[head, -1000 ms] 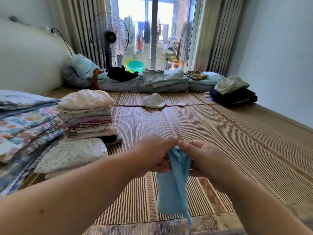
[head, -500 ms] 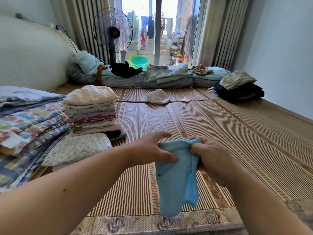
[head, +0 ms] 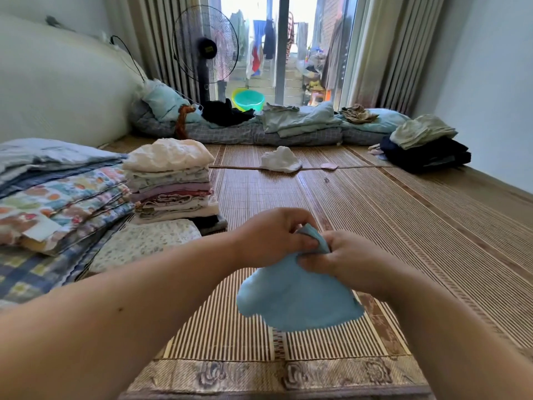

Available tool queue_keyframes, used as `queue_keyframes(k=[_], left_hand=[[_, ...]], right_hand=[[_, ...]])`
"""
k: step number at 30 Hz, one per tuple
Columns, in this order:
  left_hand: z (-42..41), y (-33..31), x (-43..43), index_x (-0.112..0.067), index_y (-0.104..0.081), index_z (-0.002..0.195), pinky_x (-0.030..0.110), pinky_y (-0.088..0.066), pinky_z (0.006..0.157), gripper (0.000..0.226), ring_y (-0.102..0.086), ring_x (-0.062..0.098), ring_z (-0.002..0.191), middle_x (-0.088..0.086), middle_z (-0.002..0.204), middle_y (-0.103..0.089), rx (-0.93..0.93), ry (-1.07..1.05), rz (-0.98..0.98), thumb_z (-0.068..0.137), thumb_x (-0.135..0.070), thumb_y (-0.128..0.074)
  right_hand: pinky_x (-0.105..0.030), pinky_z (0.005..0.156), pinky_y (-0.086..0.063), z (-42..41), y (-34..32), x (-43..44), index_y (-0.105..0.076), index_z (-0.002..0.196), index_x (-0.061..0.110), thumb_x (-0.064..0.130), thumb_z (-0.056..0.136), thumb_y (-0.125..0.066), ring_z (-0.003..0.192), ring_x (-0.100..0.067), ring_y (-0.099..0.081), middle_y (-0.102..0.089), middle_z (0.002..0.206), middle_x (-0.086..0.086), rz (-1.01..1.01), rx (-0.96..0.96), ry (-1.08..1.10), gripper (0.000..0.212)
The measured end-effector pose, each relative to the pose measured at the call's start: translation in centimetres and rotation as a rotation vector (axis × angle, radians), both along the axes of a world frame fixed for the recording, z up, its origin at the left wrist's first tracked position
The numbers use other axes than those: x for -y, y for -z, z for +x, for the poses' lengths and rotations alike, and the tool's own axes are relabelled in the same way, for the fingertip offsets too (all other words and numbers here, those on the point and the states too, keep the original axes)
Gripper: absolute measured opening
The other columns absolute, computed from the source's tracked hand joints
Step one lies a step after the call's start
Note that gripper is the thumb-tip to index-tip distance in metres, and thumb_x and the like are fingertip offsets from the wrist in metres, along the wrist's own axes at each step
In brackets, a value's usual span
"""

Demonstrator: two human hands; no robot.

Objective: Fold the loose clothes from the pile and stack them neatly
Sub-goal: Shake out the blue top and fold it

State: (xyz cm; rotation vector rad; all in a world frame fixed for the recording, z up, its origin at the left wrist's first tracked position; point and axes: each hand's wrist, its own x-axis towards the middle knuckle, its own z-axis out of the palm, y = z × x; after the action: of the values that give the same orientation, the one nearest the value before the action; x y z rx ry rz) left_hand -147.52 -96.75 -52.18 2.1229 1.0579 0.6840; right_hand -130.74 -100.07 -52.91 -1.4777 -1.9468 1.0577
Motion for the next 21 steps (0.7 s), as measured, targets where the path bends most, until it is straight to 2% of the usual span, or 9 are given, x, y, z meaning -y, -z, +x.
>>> queue_keyframes(k=[1,3,5,6,9,13,15,18,21], left_hand=[[-0.4,-0.1,0.0,-0.028,-0.059,0.078,0.038,-0.047,0.062,0.016,-0.053,0.012,0.065,0.003,0.072,-0.062,0.079,-0.033,-0.005,0.085,-0.02,-0.07],[-1.6,-0.1,0.2,-0.023,-0.058,0.089,0.041,-0.048,0.068,0.019,-0.057,0.017,0.071,0.004,0.078,-0.063,0.296,-0.038,-0.137,0.08,-0.022,-0.074],[-3.3,0.6,0.4,-0.015,-0.058,0.107,0.04,-0.054,0.081,0.046,-0.064,0.022,0.09,0.009,0.097,-0.067,0.416,0.06,-0.317,0.067,-0.028,-0.077],[-4.1,1.2,0.7,-0.013,-0.061,0.11,0.035,-0.054,0.083,0.05,-0.065,0.021,0.095,0.007,0.102,-0.068,0.441,0.132,-0.387,0.065,-0.027,-0.076],[-5.2,3.6,1.9,-0.017,-0.074,0.096,0.025,-0.054,0.079,0.027,-0.067,0.013,0.091,-0.001,0.098,-0.073,0.472,0.25,-0.512,0.072,-0.005,-0.071],[-5.9,6.8,3.2,-0.005,-0.07,0.102,0.033,-0.053,0.082,0.035,-0.065,0.023,0.093,0.009,0.102,-0.07,0.59,0.201,-0.636,0.067,-0.006,-0.074],[-6.5,7.9,3.6,-0.001,-0.065,0.109,0.034,-0.052,0.082,0.047,-0.063,0.024,0.095,0.012,0.105,-0.066,0.759,0.205,-0.749,0.064,-0.01,-0.074],[-8.0,8.5,3.6,-0.002,-0.066,0.117,0.048,-0.049,0.094,0.053,-0.061,0.031,0.107,0.016,0.119,-0.063,1.088,0.216,-0.868,0.066,-0.01,-0.075],[-10.2,8.0,3.0,-0.008,-0.069,0.113,0.043,-0.057,0.075,0.05,-0.069,0.03,0.096,0.018,0.112,-0.069,1.233,-0.018,-0.822,0.065,-0.013,-0.079]], right_hand=[[-0.052,0.082,-0.056,-0.7,-0.4,0.0,-0.072,0.089,0.012,0.03,0.084,-0.069,0.082,-0.026,-0.072,-0.075,0.087,-0.009,0.037,0.028,0.019,0.019],[-0.052,0.084,-0.055,-1.6,-1.9,0.0,-0.072,0.09,0.011,0.031,0.088,-0.065,0.082,-0.027,-0.072,-0.075,0.086,-0.009,0.029,0.007,0.021,0.021],[-0.052,0.086,-0.055,-2.3,-3.9,0.1,-0.072,0.093,0.01,0.029,0.091,-0.062,0.084,-0.03,-0.071,-0.075,0.089,-0.011,-0.006,-0.037,-0.009,0.021],[-0.052,0.086,-0.054,-2.5,-4.9,0.2,-0.071,0.093,0.008,0.028,0.092,-0.061,0.084,-0.032,-0.071,-0.075,0.09,-0.013,-0.013,-0.05,-0.014,0.022],[-0.048,0.08,-0.055,-2.9,-7.3,0.4,-0.069,0.094,0.003,0.026,0.092,-0.061,0.082,-0.034,-0.069,-0.073,0.093,-0.02,-0.028,-0.093,-0.009,0.025],[-0.032,0.055,-0.058,-2.4,-9.1,0.5,-0.07,0.09,0.008,0.028,0.087,-0.063,0.07,-0.025,-0.072,-0.075,0.086,-0.016,-0.069,-0.227,0.046,0.021],[-0.031,0.054,-0.057,-2.1,-8.9,0.3,-0.068,0.096,0.008,0.03,0.087,-0.063,0.073,-0.026,-0.073,-0.075,0.089,-0.015,-0.08,-0.272,0.099,0.024],[-0.035,0.061,-0.058,-2.0,-7.5,-0.3,-0.066,0.105,0.008,0.032,0.088,-0.063,0.08,-0.03,-0.073,-0.074,0.093,-0.016,-0.103,-0.327,0.187,0.029],[-0.041,0.067,-0.059,-3.3,-5.0,-1.4,-0.066,0.105,0.008,0.031,0.091,-0.061,0.081,-0.031,-0.073,-0.075,0.09,-0.014,-0.091,-0.324,0.282,0.026]])
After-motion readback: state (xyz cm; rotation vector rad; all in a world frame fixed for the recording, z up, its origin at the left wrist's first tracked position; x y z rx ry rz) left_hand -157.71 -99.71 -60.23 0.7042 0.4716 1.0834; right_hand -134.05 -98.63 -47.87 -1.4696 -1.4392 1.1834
